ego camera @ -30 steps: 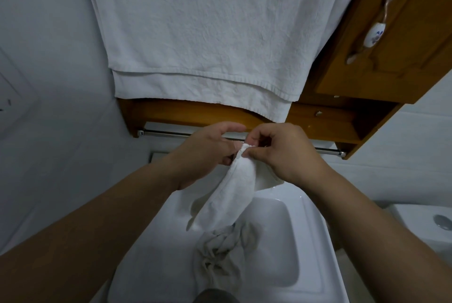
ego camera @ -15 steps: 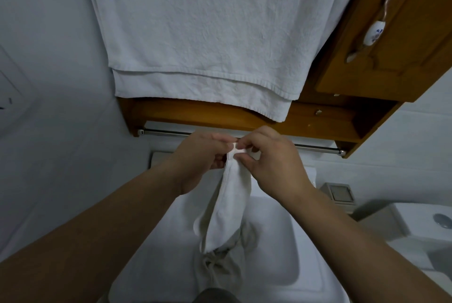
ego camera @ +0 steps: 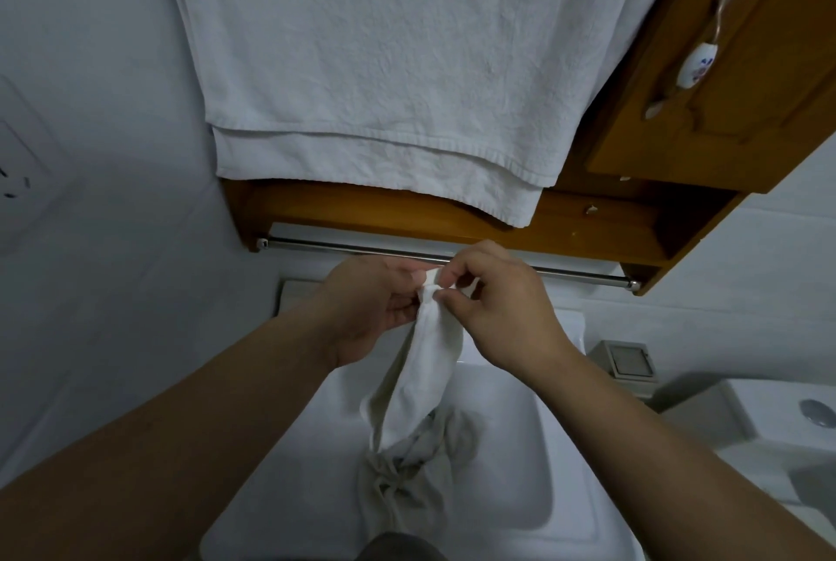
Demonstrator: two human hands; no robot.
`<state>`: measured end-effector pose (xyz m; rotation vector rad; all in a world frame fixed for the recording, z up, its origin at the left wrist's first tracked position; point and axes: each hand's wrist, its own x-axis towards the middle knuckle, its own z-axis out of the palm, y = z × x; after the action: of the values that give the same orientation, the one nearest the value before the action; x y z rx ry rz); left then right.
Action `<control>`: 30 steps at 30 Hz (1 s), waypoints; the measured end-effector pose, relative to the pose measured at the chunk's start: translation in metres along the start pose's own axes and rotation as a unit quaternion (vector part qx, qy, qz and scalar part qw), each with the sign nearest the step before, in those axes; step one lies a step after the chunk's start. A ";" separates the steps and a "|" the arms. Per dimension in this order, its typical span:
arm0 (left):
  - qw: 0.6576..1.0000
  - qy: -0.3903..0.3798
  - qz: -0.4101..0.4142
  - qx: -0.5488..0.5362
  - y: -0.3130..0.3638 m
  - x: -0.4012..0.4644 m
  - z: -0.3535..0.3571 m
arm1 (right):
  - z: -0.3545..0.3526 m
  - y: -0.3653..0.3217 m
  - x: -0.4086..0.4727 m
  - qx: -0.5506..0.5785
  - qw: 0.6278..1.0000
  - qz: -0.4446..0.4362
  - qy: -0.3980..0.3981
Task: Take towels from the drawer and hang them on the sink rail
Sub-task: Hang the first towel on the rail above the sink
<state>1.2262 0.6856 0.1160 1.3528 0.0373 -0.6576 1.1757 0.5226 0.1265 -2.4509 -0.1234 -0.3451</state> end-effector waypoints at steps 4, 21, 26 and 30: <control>0.996 -0.006 0.045 0.080 0.003 -0.006 0.004 | -0.012 -0.003 0.005 0.065 0.993 0.081 -0.051; 0.979 -0.068 0.057 0.186 0.007 -0.020 0.008 | -0.025 -0.002 0.005 0.123 0.972 0.143 -0.142; 0.977 -0.027 0.098 0.190 0.007 -0.021 0.005 | -0.020 0.001 0.003 0.138 0.977 0.132 -0.100; 0.967 -0.048 0.130 0.212 0.011 -0.024 0.007 | -0.024 0.011 0.004 0.192 0.954 0.123 -0.193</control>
<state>1.2091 0.6906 0.1372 1.6986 -0.3724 -0.5236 1.1760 0.4988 0.1392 -2.0846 -0.0443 0.2521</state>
